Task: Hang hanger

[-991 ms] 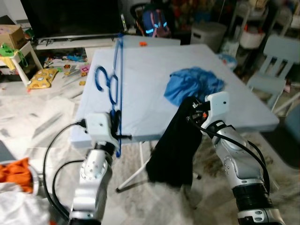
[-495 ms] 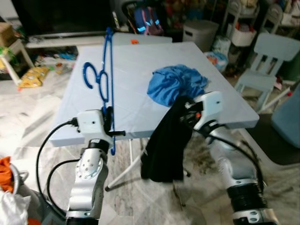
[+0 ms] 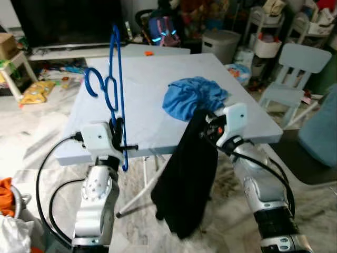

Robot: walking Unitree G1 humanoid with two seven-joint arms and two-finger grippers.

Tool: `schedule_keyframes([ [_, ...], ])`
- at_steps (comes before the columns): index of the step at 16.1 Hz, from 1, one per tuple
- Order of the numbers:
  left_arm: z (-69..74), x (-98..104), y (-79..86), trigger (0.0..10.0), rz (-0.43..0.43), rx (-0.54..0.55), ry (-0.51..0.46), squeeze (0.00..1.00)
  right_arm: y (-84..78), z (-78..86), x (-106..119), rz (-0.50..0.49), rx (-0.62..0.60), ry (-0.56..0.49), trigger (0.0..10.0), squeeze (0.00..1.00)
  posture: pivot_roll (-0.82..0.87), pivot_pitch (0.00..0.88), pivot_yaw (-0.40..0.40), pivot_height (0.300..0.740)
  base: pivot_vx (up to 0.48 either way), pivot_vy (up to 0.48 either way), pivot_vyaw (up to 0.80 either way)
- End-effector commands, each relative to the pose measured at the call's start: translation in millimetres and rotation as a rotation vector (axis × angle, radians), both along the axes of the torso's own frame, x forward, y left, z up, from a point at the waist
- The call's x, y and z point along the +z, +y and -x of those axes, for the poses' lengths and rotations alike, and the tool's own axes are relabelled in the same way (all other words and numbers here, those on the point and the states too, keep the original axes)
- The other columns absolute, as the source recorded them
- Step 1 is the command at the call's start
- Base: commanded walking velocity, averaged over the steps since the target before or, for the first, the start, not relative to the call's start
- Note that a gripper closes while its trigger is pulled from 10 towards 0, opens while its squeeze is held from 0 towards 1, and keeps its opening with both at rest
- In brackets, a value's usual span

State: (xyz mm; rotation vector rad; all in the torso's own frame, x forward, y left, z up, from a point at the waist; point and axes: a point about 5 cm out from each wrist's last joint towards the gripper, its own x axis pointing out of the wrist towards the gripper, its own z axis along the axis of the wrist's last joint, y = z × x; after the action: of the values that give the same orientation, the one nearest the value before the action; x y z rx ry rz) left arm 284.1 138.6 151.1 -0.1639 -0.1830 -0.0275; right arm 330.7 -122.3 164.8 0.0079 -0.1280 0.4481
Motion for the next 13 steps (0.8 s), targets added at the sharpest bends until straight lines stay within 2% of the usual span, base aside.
schedule_keyframes([
  [1, -2.2, 14.0, -0.6, 10.0, 0.0, -0.009, -0.047, 0.0, -0.2, -3.7, 30.7, -0.049, -0.009, -0.109, 10.0, 0.0, -0.08, 0.0, -0.002, 0.74, 0.334, 0.0, 0.0],
  [4, -4.1, 27.1, 0.4, 10.0, 0.003, 0.0, -0.086, 0.0, 2.7, -7.1, 48.6, -0.078, -0.005, -0.158, 10.0, 0.0, -0.07, 0.006, -0.007, 0.74, 0.333, 0.0, 0.0],
  [13, -2.0, 25.4, 0.1, 10.0, 0.004, 0.01, -0.067, 0.0, 7.8, -8.1, 57.1, -0.108, 0.01, -0.17, 10.0, 0.0, -0.07, 0.01, -0.011, 0.74, 0.336, 0.0, 0.0],
])
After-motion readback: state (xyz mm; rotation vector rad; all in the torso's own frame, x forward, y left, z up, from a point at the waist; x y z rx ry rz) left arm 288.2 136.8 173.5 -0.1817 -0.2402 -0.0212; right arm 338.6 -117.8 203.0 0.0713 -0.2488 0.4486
